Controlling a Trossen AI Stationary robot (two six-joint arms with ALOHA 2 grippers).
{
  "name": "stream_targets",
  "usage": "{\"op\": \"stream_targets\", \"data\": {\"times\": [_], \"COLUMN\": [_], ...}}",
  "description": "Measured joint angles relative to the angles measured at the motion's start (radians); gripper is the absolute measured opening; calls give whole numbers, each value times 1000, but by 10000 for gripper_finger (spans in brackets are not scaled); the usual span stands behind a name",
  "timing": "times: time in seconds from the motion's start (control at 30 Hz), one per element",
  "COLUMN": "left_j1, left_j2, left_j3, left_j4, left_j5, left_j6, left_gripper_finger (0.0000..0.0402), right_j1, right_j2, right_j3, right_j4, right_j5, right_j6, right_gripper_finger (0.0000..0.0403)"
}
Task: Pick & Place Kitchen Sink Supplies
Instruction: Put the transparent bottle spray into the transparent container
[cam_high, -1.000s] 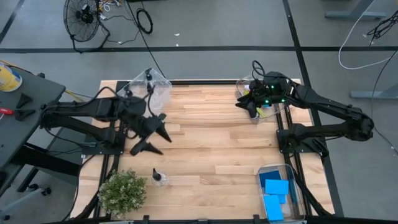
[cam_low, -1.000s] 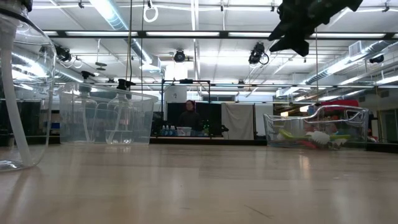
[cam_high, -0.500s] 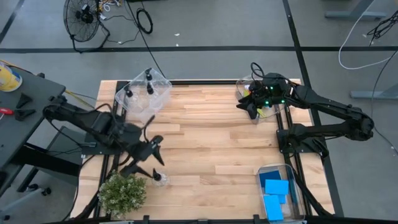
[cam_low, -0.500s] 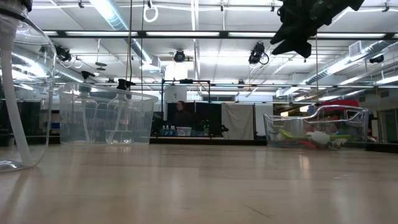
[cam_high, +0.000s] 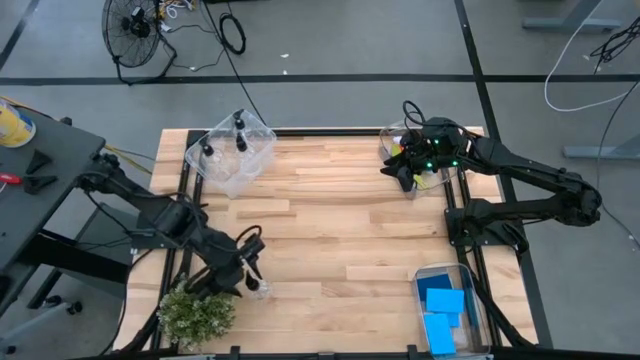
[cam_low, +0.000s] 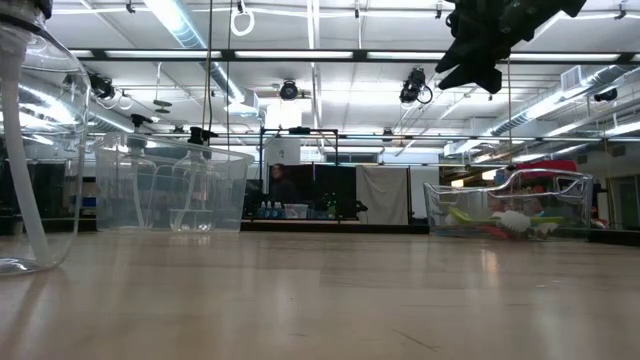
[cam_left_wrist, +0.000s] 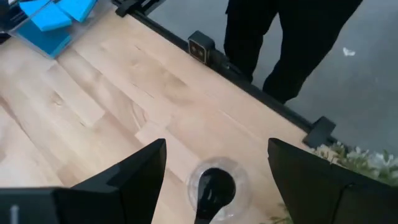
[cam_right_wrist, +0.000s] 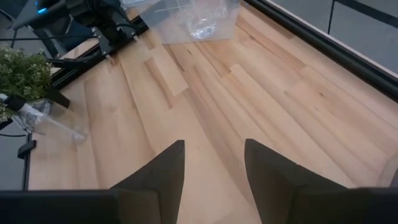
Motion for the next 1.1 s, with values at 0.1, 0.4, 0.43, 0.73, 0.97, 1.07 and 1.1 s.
{"op": "stream_targets", "data": {"times": [0.1,0.4,0.43,0.73,0.97,1.07,1.1], "left_j1": [5,13,16,50,51,51,51], "left_j2": [20,109,119,183,183,183,183], "left_j3": [2,1,1,0,0,0,0], "left_j4": [-24,-105,-108,-116,-126,-125,-124], "left_j5": [1,-42,-43,-41,20,29,26], "left_j6": [45,192,197,194,174,165,165], "left_gripper_finger": [286,286,286,286,281,273,270], "right_j1": [0,0,0,0,0,0,0], "right_j2": [0,0,0,0,0,0,0], "right_j3": [0,0,0,0,0,0,0], "right_j4": [0,2,2,2,2,2,2], "right_j5": [20,21,21,73,73,73,73], "right_j6": [0,-8,-8,-8,-8,-8,-8], "right_gripper_finger": [166,166,166,166,166,166,166]}}
